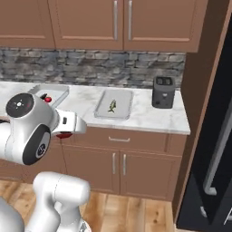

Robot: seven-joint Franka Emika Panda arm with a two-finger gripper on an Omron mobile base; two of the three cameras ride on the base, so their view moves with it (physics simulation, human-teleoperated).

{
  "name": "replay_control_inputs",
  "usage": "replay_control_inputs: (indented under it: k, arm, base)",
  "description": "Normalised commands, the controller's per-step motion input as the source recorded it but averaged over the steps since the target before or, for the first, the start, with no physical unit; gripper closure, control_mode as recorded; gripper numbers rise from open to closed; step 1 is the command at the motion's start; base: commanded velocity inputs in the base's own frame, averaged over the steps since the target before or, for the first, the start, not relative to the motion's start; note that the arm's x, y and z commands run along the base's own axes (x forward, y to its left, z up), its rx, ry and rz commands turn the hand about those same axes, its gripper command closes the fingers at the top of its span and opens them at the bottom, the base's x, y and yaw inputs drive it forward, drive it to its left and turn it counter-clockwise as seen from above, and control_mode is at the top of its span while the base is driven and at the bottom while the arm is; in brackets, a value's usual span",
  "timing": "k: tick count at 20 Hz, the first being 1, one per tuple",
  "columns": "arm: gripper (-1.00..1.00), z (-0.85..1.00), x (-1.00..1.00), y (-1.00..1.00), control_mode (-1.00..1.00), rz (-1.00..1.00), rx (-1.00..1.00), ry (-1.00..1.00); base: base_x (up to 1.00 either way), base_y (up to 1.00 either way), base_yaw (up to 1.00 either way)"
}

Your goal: Place one tomato and one fish in each tupperware on the nearby counter, to pack two identical lunches.

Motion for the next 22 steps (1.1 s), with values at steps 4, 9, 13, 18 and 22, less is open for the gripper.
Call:
replay_control_inputs:
  k: [4,9,13,18,22]
  arm:
    - [1.0,0.0,0.0,0.0,1.0,0.0,0.0,0.0]
    - [1.0,0.0,0.0,0.0,1.0,0.0,0.0,0.0]
    - [1.0,0.0,0.0,0.0,1.0,0.0,0.0,0.0]
    - [1.0,0.0,0.0,0.0,1.0,0.0,0.0,0.0]
    - [1.0,-0.13,0.39,-0.31,-1.0,0.0,0.0,0.0]
  base:
    - [0.96,0.0,0.0]
    - [0.8,-0.08,0.0]
    - [0.6,-0.14,0.0]
    - [0.28,-0.2,0.0]
    - [0.0,0.0,0.0]
